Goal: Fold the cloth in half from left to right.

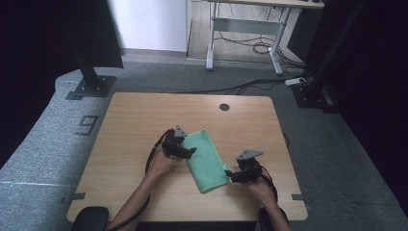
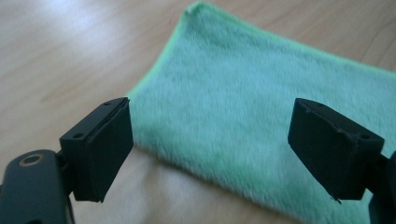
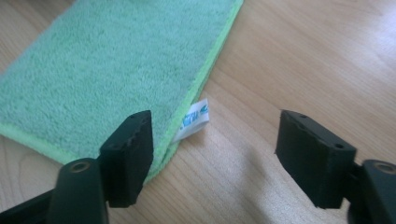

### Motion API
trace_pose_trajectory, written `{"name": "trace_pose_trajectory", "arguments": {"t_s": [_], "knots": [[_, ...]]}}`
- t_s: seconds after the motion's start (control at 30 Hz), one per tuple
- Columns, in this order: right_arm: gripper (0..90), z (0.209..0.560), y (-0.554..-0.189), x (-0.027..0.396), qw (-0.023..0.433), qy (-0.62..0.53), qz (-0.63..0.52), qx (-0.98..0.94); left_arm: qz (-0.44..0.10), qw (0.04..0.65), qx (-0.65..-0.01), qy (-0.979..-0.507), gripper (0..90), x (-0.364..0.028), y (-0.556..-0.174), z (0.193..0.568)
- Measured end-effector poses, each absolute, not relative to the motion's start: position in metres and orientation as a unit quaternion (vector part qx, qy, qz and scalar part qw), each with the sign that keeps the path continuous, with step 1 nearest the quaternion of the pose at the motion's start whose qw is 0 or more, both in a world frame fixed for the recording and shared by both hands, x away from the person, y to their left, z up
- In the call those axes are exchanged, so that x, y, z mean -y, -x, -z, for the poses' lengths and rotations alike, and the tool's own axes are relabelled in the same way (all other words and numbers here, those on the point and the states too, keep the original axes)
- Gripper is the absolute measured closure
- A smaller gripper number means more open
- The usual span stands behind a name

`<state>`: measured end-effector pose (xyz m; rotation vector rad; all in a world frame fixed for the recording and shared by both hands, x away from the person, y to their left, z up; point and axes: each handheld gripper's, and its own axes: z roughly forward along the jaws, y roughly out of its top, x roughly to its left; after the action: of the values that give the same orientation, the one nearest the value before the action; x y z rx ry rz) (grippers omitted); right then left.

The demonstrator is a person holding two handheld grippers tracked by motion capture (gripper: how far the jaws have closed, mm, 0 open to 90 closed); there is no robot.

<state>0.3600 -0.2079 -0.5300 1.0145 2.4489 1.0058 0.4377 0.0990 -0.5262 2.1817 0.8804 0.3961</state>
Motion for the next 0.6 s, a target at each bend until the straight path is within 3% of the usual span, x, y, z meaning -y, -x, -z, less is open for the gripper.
{"name": "trace_pose_trajectory", "arguments": {"t_s": [0.23,0.6], "knots": [[21.2,0.541,-0.358,0.202,0.144,-0.336,-0.336,-0.868,-0.154,0.347,-0.349,-0.857,14.0,-0.103,-0.429,0.540],[21.2,0.545,-0.352,0.193,0.138,-0.331,-0.340,-0.869,-0.153,0.336,-0.360,-0.857,14.0,-0.106,-0.433,0.546]]}}
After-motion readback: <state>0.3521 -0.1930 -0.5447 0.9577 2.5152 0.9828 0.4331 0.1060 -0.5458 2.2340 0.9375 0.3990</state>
